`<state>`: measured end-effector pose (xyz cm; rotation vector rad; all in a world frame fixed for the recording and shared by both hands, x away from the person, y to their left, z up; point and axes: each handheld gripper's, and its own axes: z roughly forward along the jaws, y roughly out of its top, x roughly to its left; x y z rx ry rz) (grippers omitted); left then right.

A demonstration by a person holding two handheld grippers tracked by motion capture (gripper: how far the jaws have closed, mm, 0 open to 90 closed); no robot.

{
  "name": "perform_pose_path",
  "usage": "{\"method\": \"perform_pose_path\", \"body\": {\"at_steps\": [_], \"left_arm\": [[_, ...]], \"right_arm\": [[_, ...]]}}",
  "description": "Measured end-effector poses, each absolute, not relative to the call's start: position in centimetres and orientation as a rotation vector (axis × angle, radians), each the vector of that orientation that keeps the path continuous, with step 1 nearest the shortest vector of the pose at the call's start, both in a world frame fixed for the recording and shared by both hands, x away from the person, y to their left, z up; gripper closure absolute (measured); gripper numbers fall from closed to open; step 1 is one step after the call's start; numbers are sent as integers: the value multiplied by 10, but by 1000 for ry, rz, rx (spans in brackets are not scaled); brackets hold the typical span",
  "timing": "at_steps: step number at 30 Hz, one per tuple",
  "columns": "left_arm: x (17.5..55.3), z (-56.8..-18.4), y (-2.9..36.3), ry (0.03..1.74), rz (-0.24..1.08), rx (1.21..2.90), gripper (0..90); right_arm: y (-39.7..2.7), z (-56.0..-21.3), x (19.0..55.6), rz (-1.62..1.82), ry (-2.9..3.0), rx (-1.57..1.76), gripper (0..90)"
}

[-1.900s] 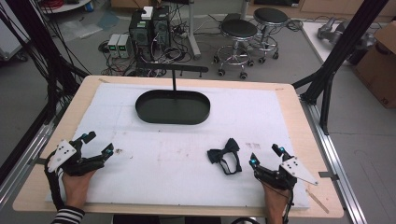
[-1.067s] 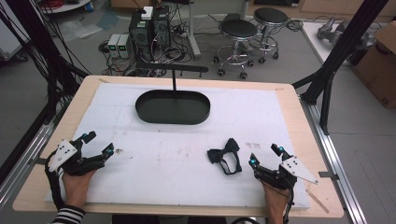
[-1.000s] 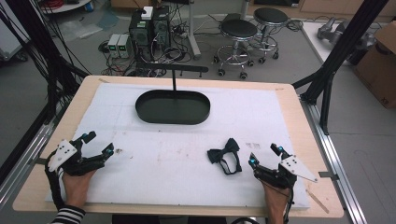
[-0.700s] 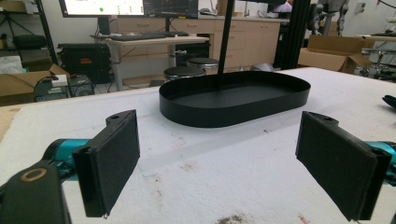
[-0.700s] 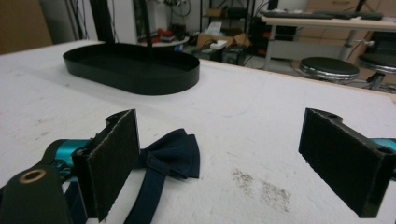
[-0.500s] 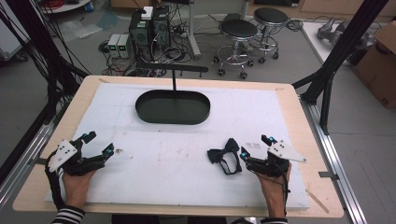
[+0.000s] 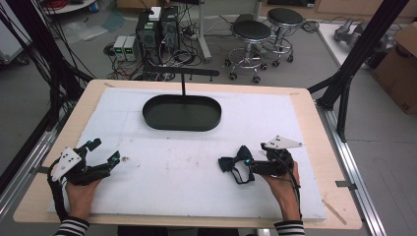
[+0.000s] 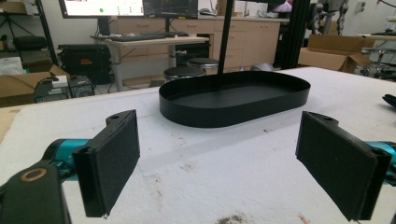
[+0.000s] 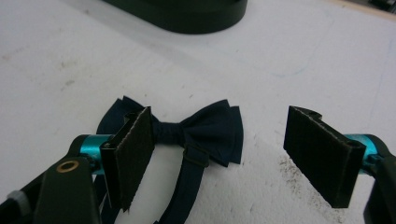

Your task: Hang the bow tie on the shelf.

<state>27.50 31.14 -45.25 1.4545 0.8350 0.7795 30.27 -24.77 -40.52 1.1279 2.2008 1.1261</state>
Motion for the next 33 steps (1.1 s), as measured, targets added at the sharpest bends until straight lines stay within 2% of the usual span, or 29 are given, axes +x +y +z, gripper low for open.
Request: {"method": "perform_pose_path", "body": {"at_steps": [8,9,15,16,22,28,32,33], "left_arm": [[275,-452,311,834,778,1456,140],[275,-452,311,834,779,1455,140],[275,-452,311,834,779,1455,140],[275,-452,311,834,779,1455,140],[275,-453,311,833,778,1455,140],[275,-453,311,834,778,1454,140],[275,-452,311,834,777,1455,140],[275,-452,312,833,777,1455,140]], "right_arm": [[-237,-405,311,1039,2309,1139,350],[-236,-407,312,1020,2334,1141,394],[-231,-409,316,940,2392,1131,482],[-228,-410,316,904,2411,1129,519],[-221,-411,319,832,2429,1113,561],[-218,-414,322,772,2462,1123,643],[-216,-416,323,739,2475,1129,658],[-215,-417,323,717,2477,1119,687]]}}
